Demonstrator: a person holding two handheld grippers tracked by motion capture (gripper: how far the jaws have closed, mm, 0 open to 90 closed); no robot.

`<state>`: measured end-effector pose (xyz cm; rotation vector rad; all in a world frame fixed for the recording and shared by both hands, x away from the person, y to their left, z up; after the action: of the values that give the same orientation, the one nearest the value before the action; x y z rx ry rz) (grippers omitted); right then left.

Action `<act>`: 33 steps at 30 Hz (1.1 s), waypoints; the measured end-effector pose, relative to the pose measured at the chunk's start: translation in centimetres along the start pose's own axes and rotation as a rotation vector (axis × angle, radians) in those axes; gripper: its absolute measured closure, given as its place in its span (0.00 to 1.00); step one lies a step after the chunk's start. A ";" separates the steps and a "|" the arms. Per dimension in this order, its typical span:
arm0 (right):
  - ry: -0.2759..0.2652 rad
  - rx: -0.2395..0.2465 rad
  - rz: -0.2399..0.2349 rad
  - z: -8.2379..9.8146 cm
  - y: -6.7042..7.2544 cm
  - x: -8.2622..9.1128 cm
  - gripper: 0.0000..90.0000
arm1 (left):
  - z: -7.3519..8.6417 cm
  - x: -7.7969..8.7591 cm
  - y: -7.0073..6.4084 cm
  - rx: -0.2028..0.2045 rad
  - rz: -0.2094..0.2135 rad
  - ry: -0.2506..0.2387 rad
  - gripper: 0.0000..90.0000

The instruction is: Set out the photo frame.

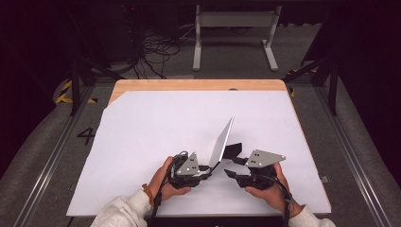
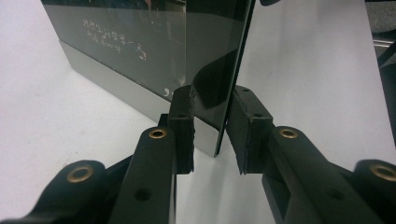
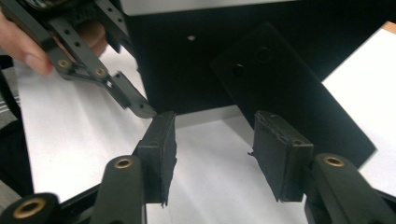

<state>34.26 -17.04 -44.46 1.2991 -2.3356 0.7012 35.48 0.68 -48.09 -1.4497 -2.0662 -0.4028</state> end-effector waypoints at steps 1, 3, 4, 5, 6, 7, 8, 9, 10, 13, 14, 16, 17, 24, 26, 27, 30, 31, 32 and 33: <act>-0.003 -0.003 -0.003 -0.1 0.1 0.0 0.55 | 0.0 0.0 0.0 0.000 0.001 -0.001 0.80; -0.001 0.005 -0.003 -0.2 0.3 -0.2 0.54 | 0.0 0.0 0.0 -0.007 -0.001 0.005 0.80; -0.001 0.005 -0.003 -0.2 0.3 -0.2 0.54 | 0.0 0.0 0.0 -0.007 -0.001 0.005 0.80; -0.002 0.010 -0.008 -0.3 0.4 -0.3 0.54 | 0.0 0.1 0.0 -0.012 -0.002 0.007 0.80; -0.003 0.015 -0.009 -0.4 0.6 -0.3 0.54 | 0.0 0.1 0.0 -0.017 -0.001 0.011 0.81; -0.003 0.016 -0.010 -0.4 0.6 -0.4 0.54 | 0.1 0.3 0.0 -0.018 0.005 0.013 0.82; -0.005 0.014 -0.013 -0.4 0.6 -0.4 0.53 | 0.2 0.4 -0.1 -0.029 0.013 0.018 0.83; -0.007 0.014 -0.012 -0.4 0.7 -0.3 0.53 | 0.3 0.6 0.0 -0.037 0.011 0.018 0.85; -0.009 0.017 -0.009 -0.5 0.7 -0.3 0.53 | 0.4 0.8 0.0 -0.029 0.010 0.014 0.86; -0.017 0.011 -0.004 -0.5 0.6 -0.2 0.52 | 0.6 1.4 0.2 -0.025 0.014 0.006 0.90; -0.018 0.010 0.000 -0.6 0.6 -0.2 0.52 | 0.7 1.5 0.3 -0.018 0.006 0.010 0.91; -0.020 0.013 -0.002 -0.7 0.7 -0.2 0.52 | 0.9 1.2 0.4 -0.026 0.004 0.023 0.93; -0.020 0.014 -0.002 -0.7 0.7 -0.3 0.52 | 0.9 1.0 0.4 -0.030 0.004 0.030 0.94; -0.037 0.017 -0.030 -0.9 1.1 -0.3 0.51 | 0.9 0.2 0.5 -0.024 -0.012 0.052 0.96; -0.040 0.019 -0.033 -1.0 1.1 -0.3 0.50 | 0.8 -0.1 0.4 -0.010 -0.014 0.052 0.96; -0.040 0.019 -0.033 -1.0 1.1 -0.3 0.50 | 0.8 -0.1 0.4 -0.010 -0.014 0.052 0.96; -0.045 0.033 -0.021 -1.2 1.2 -0.1 0.49 | 0.6 -0.6 -0.1 -0.024 -0.009 0.052 0.96; -0.048 0.033 -0.021 -1.3 1.2 0.0 0.49 | 0.6 -0.7 -0.1 -0.027 -0.008 0.057 0.95; -0.051 0.030 -0.024 -1.3 1.2 0.0 0.49 | 0.7 -0.9 -0.2 -0.026 -0.006 0.061 0.95; -0.051 0.030 -0.024 -1.3 1.2 0.0 0.49 | 0.7 -0.9 -0.2 -0.026 -0.006 0.061 0.95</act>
<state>33.29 -15.73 -43.67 1.3716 -2.3538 0.7056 35.30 0.32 -49.12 -1.4295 -2.0244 -0.4715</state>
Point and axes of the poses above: each handheld gripper's, and its own axes: x roughly backward along the jaws, z roughly out of its underside, y roughly to its left, the point moved 6 cm from there along -x, roughly forward along the jaws, and after that the axes turned 13 degrees about x, right-handed, at the moved point
